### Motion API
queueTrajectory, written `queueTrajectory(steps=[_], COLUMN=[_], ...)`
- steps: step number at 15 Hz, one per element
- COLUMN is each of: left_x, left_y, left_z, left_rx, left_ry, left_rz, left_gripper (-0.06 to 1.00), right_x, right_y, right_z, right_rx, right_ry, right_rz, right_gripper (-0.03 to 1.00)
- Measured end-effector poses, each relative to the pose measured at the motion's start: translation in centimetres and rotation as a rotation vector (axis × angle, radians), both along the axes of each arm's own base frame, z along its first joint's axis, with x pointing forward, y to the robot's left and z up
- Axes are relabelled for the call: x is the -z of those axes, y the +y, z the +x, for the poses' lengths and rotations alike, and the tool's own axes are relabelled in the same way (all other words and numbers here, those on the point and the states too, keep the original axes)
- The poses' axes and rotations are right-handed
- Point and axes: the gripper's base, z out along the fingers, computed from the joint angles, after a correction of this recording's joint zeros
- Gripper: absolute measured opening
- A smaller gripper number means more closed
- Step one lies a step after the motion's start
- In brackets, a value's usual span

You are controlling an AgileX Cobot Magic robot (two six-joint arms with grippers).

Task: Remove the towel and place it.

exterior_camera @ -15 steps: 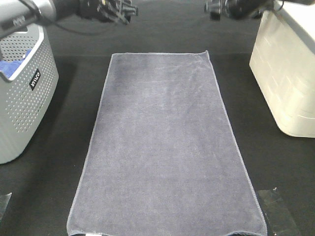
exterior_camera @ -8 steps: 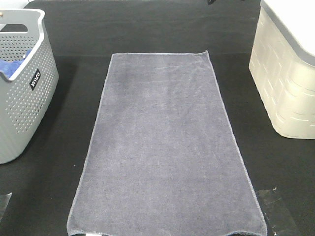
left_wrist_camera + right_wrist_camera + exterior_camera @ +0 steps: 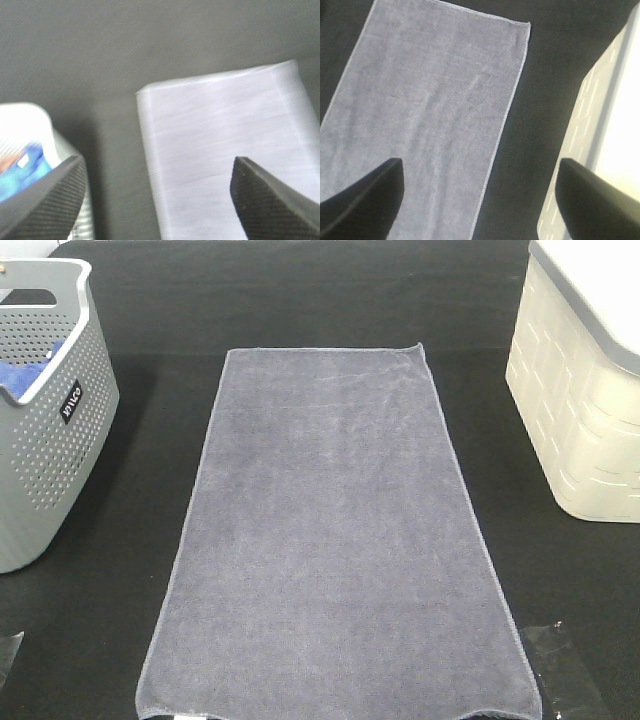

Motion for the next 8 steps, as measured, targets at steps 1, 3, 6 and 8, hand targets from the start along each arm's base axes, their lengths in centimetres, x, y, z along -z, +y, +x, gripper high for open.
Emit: queueTrajectory(steps=[1,3,6,8], left_x=[-1.6,-2.7,-1.0,0.5], left_y=[0.5,2.0,4.2,6.1], left_z=[-1.6,-5.5,-11.0,-15.3], left_rx=[0.02,0.027,0.023,0.012], left_ry=[-0.02,0.005,0.104,0.155], left_rz=[-0.019,-0.011,0.027,0.045], left_gripper=[0.76,0.76,0.76,0.76], right_x=[-1.0,-3.1,-3.5,-2.1], right_y=[-0.2,-0.6,-1.4,-2.1], right_z=[-0.8,-2.6,-6.5,-9.3], right_rx=[0.0,0.01,0.009,0.008], right_ry=[-0.019,-0.063,-0.044,0.016], right_rz=[0.005,0.035,0.041,0.032], right_gripper=[0.78,0.78,0.78,0.78])
